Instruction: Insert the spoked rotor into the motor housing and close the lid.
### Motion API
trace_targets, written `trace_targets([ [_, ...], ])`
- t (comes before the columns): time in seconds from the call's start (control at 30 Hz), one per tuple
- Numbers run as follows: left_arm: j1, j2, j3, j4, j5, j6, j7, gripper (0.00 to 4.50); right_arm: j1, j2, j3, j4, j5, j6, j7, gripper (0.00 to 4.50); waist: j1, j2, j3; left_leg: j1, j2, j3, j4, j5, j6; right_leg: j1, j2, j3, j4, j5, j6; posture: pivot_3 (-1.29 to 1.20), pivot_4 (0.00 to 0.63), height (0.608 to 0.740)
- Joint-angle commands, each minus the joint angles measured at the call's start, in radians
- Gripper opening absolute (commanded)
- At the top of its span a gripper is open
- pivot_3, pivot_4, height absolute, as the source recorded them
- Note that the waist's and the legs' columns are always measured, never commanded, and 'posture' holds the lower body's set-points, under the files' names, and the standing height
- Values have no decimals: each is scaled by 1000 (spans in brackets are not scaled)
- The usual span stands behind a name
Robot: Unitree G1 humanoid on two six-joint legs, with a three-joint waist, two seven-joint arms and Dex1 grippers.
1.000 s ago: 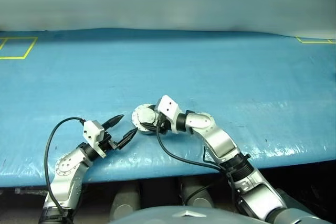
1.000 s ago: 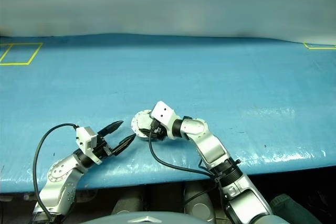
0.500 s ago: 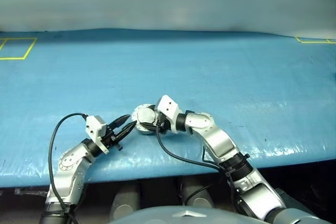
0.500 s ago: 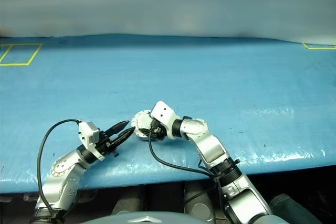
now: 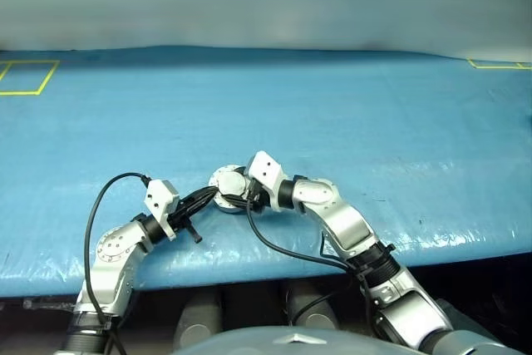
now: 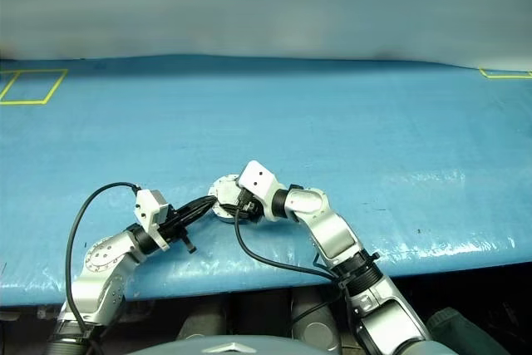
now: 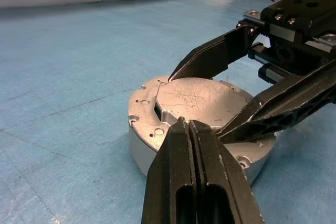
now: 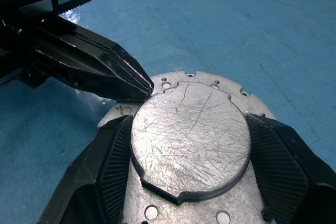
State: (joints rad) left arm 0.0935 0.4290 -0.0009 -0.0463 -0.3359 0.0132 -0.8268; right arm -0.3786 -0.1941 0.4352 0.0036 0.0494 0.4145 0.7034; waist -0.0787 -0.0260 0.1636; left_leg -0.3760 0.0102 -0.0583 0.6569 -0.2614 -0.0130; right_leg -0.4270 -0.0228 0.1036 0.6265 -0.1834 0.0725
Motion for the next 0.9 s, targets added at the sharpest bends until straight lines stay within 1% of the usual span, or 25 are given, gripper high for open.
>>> trace_targets([
  [0.03, 24, 11, -15, 5, 22, 18, 3, 54, 15, -5, -11, 13, -8, 29, -21, 3028, 0, 0, -2, 0, 0, 0, 0, 0, 0, 0, 0, 0, 0, 0, 0, 0, 150, 740],
  [0.17, 26, 15, -21, 8, 38, 4, 3, 54, 20, 1, -32, -1, 27, 26, -3, 3028, 2, 0, -4, 0, 0, 0, 0, 0, 0, 0, 0, 0, 0, 0, 0, 0, 150, 740],
  [0.23, 24, 13, -22, 10, 39, -1, 2, 0, 19, -2, -39, -14, 39, 34, 4, 3779, 3, 0, -4, 0, 0, 0, 0, 0, 0, 0, 0, 0, 0, 0, 0, 0, 150, 740],
  [0.27, 23, 11, -23, 12, 40, -4, 2, 0, 18, -5, -41, -23, 38, 33, -1, 4033, 3, 0, -4, 0, 0, 0, 0, 0, 0, 0, 0, 0, 0, 0, 0, 0, 150, 740],
  [0.3, 22, 9, -24, 13, 40, -5, 2, 0, 17, -5, -47, -33, 31, 27, -19, 4381, 4, 0, -4, 0, 0, 0, 0, 0, 0, 0, 0, 0, 0, 0, 0, 0, 150, 740],
  [0.33, 21, 8, -25, 14, 39, -6, 1, 0, 16, -7, -51, -48, 22, 24, -36, 4481, 5, 1, -4, 0, 0, 0, 0, 0, 0, 0, 0, 0, 0, 0, 0, 0, 150, 740],
  [0.37, 21, 7, -26, 15, 38, -8, 0, 0, 15, -11, -53, -64, 19, 21, -43, 4481, 7, 1, -3, -1, 0, 0, 0, 0, 0, 0, -1, 0, -1, 0, 0, 0, 150, 740],
  [0.53, 16, -11, -25, 22, 32, -35, 4, 0, 43, 10, -152, -251, 135, 120, -67, 4481, 13, 2, -2, -2, -1, 0, 0, 0, 0, -1, -1, 0, -1, 0, 0, 0, 150, 740],
  [0.6, 15, -17, -26, 23, 30, -40, 3, 0, 62, 27, -213, -322, 212, 202, -87, 4481, 14, 2, -2, -2, -1, 0, 0, 0, 0, -1, -1, 0, -1, 0, 0, 0, 150, 740],
  [0.67, 13, -25, -25, 30, 37, -56, 10, 0, 85, 60, -295, -371, 336, 309, -102, 4481, 14, 1, -3, -2, -1, -1, 0, 0, 0, -1, -1, 0, -1, 0, 0, 0, 150, 740],
  [0.73, 12, -33, -26, 37, 42, -70, 14, 0, 115, 102, -407, -378, 472, 447, -143, 4481, 14, 2, -2, -2, -1, -1, -1, 0, 0, -1, -1, -1, -1, 0, 0, 0, 150, 740],
  [0.77, 11, -36, -26, 39, 43, -75, 14, 0, 125, 115, -448, -375, 516, 500, -166, 4481, 15, 2, -2, -2, -1, -1, -1, 0, 0, -1, -1, -1, -1, 0, 0, 0, 150, 740],
  [0.9, 8, -41, -30, 50, 48, -93, 16, 0, 162, 209, -642, -269, 704, 721, -293, 4481, 15, 2, -2, -3, -1, -1, 0, 0, 0, -1, -1, -1, -1, 0, 0, 0, 150, 740],
])
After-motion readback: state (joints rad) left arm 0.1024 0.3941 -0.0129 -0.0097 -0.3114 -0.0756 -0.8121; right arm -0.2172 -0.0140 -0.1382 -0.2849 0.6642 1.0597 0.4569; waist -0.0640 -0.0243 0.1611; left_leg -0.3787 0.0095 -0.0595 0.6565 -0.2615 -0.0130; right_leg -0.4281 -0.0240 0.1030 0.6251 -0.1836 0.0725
